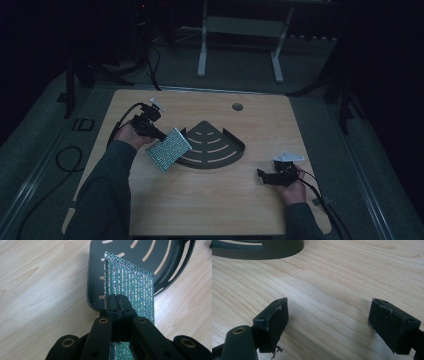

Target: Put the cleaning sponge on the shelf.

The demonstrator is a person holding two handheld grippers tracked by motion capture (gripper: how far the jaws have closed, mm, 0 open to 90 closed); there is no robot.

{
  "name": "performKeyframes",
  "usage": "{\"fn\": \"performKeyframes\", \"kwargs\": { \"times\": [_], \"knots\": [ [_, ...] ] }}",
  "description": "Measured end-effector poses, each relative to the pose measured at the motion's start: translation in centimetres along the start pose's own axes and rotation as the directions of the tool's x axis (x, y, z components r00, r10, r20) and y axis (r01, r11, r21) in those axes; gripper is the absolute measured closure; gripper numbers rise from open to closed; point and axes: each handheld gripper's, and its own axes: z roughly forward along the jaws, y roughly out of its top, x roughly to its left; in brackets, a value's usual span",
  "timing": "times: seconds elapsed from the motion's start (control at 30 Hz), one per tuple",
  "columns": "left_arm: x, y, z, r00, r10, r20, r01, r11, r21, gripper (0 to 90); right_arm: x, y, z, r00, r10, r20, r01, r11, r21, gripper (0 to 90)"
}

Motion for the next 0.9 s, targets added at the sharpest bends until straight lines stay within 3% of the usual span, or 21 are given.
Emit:
{"fn": "performKeyframes", "kwargs": {
  "times": [0.9],
  "knots": [
    [0.8,0.9,1.3,0.9995,-0.022,-0.020,0.022,0.9997,-0.013,89.7,0.0,0.0,0.0,1.0000,-0.001,0.000,0.001,1.000,0.000,15.9]
  ]
}}
